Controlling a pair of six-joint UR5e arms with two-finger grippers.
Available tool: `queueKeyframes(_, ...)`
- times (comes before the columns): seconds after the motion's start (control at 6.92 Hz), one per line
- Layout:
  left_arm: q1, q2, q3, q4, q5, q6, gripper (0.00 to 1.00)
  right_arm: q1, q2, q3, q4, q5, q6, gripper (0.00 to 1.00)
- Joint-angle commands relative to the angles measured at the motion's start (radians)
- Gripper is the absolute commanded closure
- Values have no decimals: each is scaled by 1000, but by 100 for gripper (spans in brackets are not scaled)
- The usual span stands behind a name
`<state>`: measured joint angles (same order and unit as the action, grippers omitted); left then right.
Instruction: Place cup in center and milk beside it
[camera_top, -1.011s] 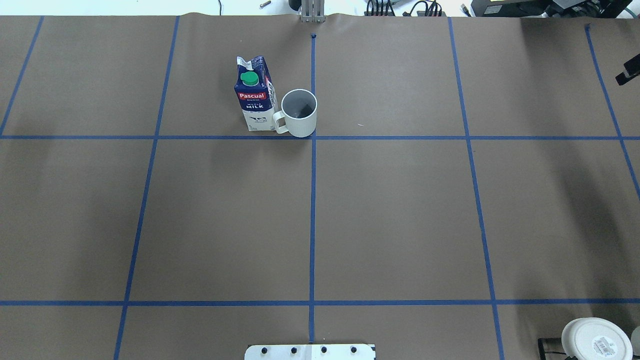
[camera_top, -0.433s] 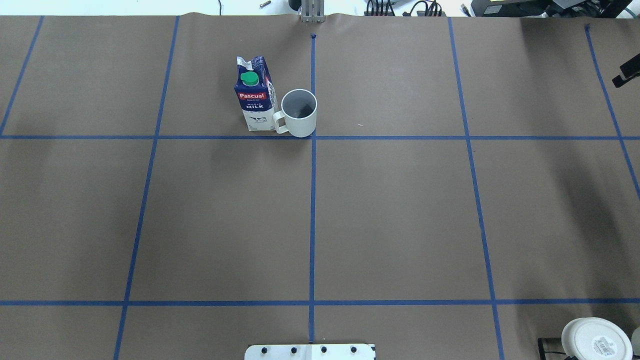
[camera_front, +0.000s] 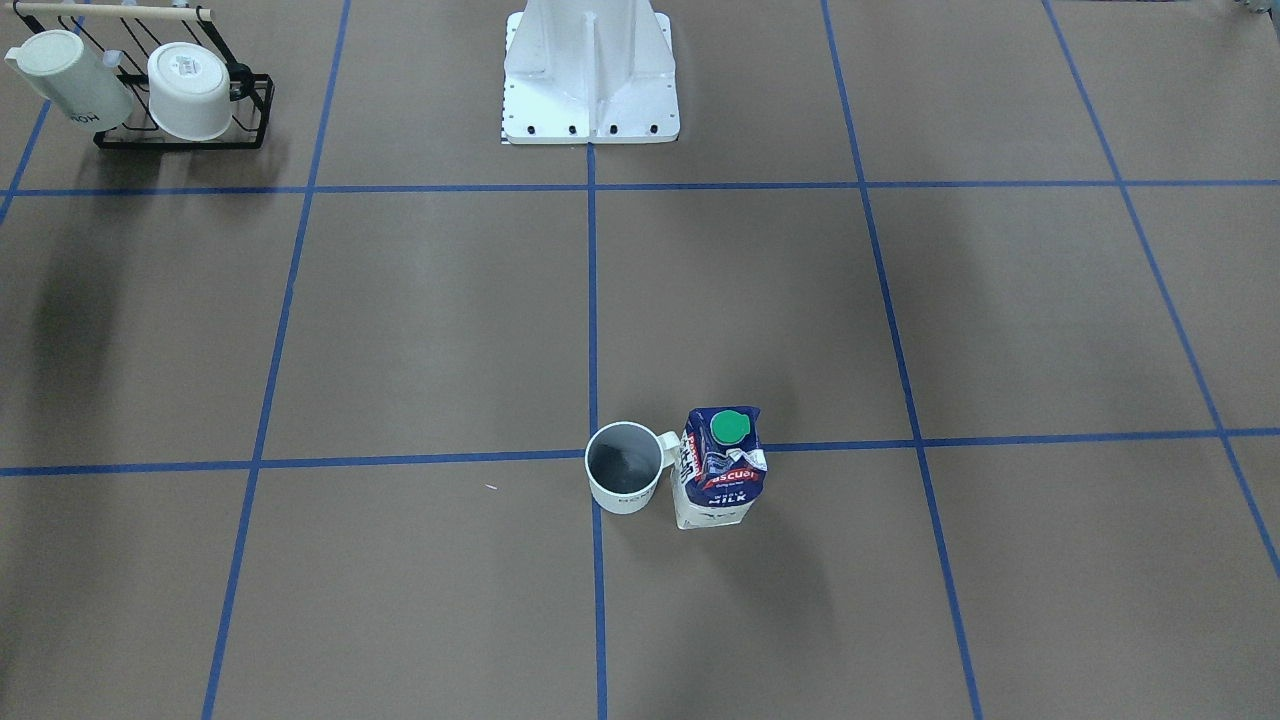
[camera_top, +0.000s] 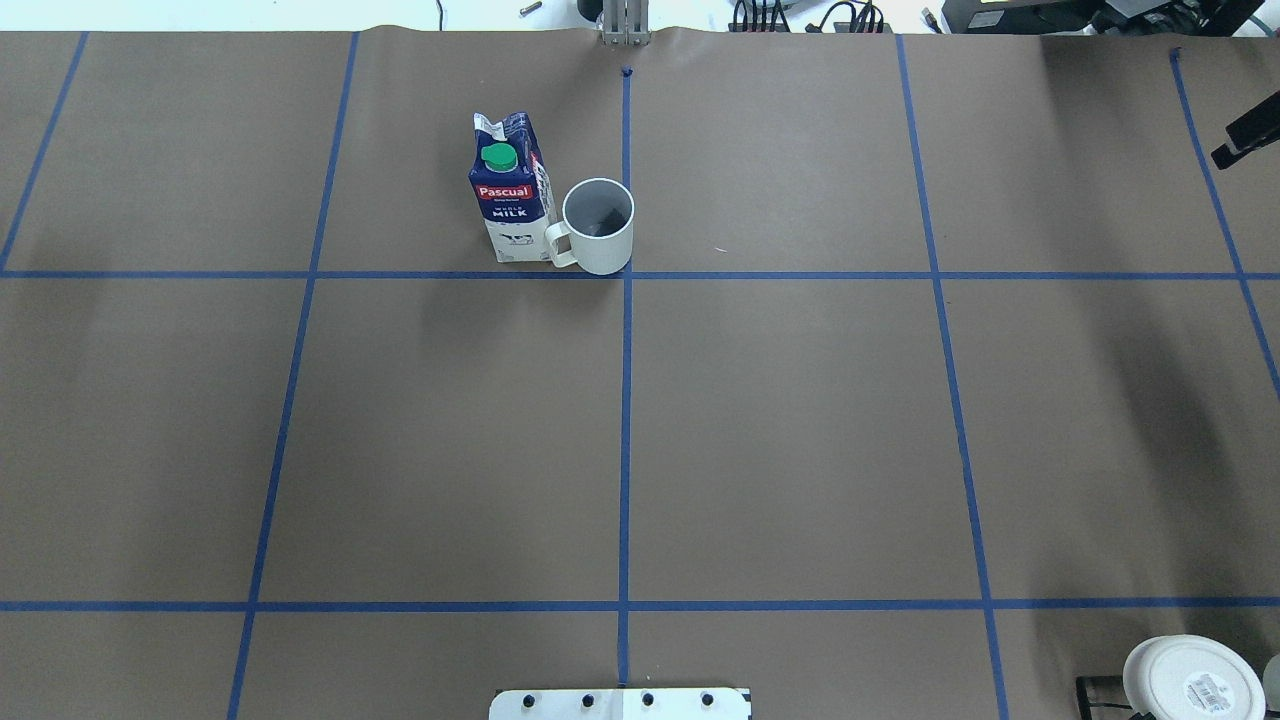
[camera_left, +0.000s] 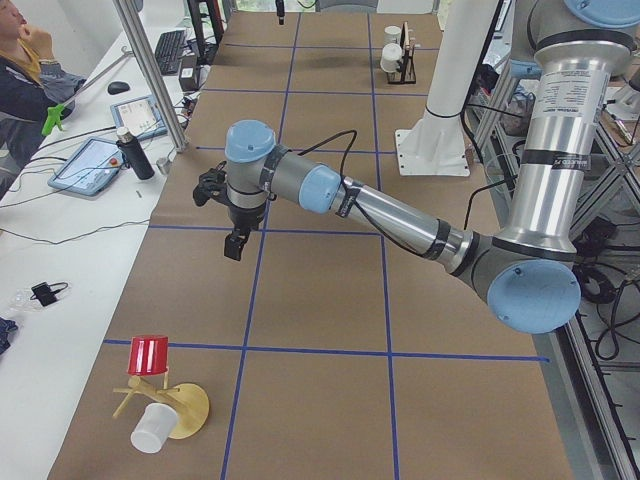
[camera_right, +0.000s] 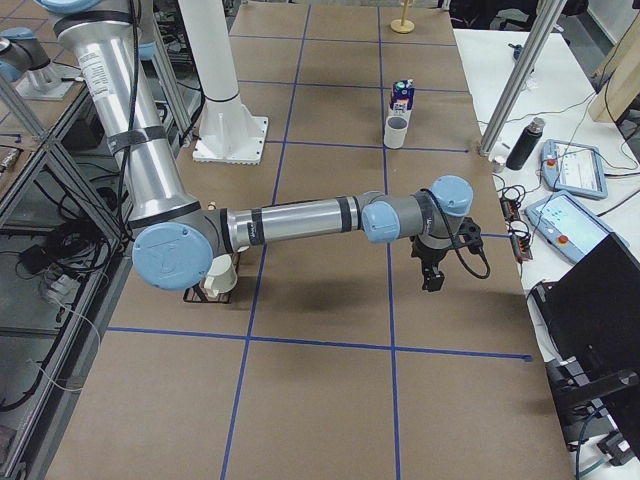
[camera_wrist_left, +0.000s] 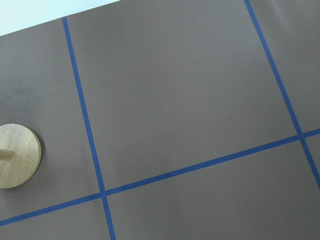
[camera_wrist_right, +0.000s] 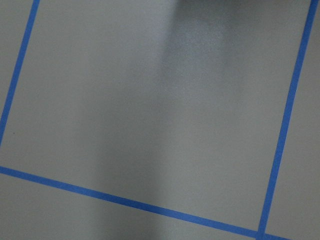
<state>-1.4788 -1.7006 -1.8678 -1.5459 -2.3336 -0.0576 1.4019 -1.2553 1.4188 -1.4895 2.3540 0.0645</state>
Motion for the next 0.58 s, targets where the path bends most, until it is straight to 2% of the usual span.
queueKeyframes(0.0, 0, 1, -10, 1, -29, -1, 1, -9, 19, -24, 0, -1, 0, 0)
queueKeyframes(0.43, 0, 1, -17, 1, -30, -1, 1, -9, 19, -23, 0, -1, 0, 0)
